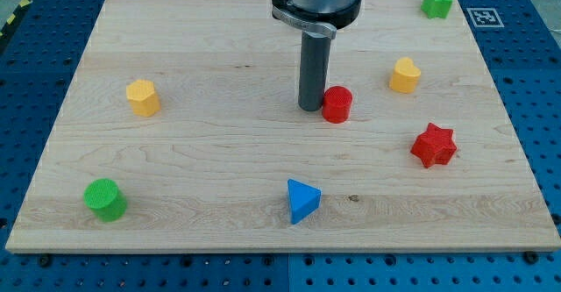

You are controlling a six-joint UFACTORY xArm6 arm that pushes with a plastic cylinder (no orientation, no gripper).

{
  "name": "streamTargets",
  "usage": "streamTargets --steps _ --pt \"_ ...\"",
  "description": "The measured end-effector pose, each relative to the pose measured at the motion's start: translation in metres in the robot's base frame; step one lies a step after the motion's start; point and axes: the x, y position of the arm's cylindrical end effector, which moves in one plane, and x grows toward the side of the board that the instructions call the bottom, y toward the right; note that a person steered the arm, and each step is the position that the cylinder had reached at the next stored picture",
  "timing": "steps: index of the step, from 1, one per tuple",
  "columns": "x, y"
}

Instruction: Place the red circle to the top of red star

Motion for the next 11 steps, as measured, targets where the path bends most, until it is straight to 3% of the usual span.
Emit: streamTargets --steps 6,11 --pt "0.009 0.019" --pt "0.002 0.119"
